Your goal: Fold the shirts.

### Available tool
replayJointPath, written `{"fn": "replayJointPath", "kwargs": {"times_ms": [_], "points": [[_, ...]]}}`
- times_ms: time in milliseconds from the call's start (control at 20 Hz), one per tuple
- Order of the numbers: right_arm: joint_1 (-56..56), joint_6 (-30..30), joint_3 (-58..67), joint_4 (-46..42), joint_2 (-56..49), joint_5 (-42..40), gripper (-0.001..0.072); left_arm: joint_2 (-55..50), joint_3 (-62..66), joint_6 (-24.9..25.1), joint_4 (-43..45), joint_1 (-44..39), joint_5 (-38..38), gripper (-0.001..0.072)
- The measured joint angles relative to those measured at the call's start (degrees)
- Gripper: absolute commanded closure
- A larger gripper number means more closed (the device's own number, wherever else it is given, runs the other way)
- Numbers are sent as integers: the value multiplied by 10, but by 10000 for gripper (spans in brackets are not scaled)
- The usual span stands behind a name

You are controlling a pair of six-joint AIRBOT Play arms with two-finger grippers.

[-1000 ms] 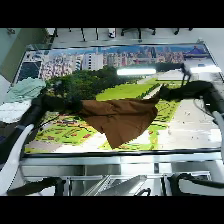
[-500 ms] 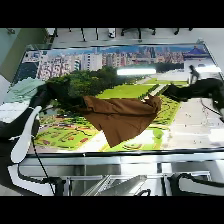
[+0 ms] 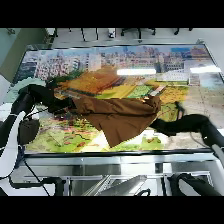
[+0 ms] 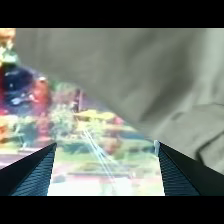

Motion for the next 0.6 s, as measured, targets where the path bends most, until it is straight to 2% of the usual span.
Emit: {"fn": "replayJointPath", "kwargs": {"times_ms": [300, 350, 400, 500, 550, 600], "points": [[126, 23, 5, 75, -91, 101, 68, -32, -12, 37, -102, 48, -63, 21], [137, 25, 19, 80, -109, 108, 141, -47, -5, 42, -116, 50, -64, 22], [146, 25, 34, 82, -125, 115, 307, -63, 3, 47, -127, 51, -62, 22], [159, 25, 63, 77, -151, 128, 472, -93, 20, 55, -142, 51, -57, 22], [163, 22, 78, 74, -159, 131, 630, -106, 30, 57, -147, 50, -57, 47], [166, 19, 90, 67, -165, 135, 688, -119, 39, 59, -151, 50, -55, 254]]}}
